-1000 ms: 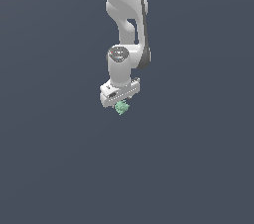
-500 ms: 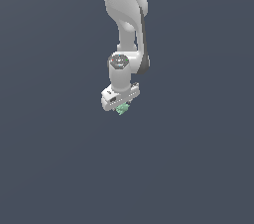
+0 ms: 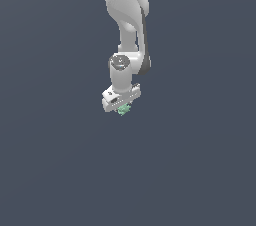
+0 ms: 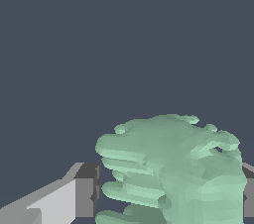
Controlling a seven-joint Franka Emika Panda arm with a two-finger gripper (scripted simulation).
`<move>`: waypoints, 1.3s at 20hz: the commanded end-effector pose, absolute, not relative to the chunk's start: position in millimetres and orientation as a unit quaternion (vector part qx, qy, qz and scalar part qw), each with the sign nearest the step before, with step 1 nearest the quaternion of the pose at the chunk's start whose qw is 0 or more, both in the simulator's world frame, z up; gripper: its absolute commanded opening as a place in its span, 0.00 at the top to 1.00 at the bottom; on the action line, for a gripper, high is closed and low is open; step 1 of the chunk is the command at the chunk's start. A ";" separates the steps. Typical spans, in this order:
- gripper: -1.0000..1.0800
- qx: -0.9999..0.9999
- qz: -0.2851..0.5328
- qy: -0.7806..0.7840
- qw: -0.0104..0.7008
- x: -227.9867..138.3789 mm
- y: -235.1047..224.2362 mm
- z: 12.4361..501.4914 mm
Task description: Pick up the object and move it to a goal position.
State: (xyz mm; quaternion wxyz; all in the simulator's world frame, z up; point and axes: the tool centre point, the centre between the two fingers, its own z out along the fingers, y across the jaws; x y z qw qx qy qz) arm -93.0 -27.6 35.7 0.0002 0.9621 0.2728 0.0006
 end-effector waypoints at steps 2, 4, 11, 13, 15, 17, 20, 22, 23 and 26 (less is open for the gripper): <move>1.00 0.962 0.001 0.273 0.000 -92.7 -27.4 35.7; 1.00 0.962 0.001 0.273 0.000 -90.9 -25.4 36.9; 1.00 0.962 0.001 0.273 0.000 -71.7 -4.5 49.2; 1.00 0.962 0.001 0.273 0.000 -63.0 4.8 54.7; 1.00 0.962 0.001 0.273 0.000 -53.2 15.3 60.8; 1.00 0.962 0.001 0.273 0.000 -42.5 26.6 67.4; 1.00 0.962 0.001 0.273 0.000 -24.8 45.2 78.4; 1.00 0.962 0.001 0.273 0.000 -12.5 58.1 86.0; 1.00 0.962 0.000 0.273 0.000 -6.5 64.1 89.5; 1.00 0.962 0.000 0.273 0.000 10.6 81.6 99.8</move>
